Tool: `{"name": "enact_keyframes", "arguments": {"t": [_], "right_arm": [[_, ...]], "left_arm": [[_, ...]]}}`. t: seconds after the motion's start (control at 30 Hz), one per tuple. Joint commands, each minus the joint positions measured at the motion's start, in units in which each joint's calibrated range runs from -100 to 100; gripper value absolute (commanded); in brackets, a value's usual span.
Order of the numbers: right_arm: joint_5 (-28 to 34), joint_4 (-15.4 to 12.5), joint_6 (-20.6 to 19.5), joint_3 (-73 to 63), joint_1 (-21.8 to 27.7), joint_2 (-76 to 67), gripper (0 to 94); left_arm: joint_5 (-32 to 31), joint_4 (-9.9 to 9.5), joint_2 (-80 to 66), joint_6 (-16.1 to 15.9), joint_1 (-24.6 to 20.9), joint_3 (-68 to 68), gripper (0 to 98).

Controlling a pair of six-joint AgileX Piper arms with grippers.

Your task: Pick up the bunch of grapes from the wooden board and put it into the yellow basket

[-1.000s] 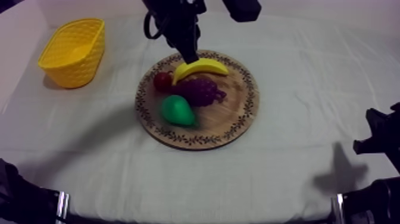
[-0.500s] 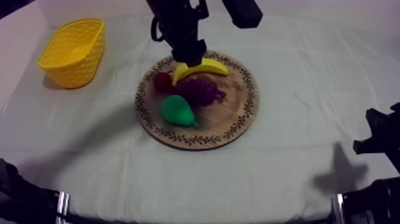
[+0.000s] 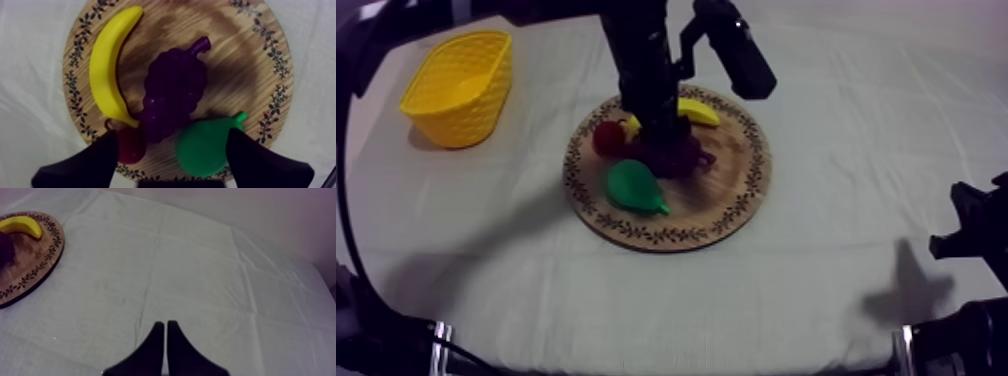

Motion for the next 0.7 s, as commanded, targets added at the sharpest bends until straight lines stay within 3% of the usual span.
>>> {"name": "enact_keyframes", "arguments": {"t": [0.0,0.67], "right_arm": [[0.00,0.00,0.00,-0.04,-0.01,0.00,0.3],[0.00,0.00,0.00,-0.04,-0.01,0.00,0.3]], "left_arm": [[-0.14,0.15,1.92,-0.01,0.02,-0.45,82.3],[-2.10,1.03,15.23,-0.95,-1.75,-8.21,85.4]]}}
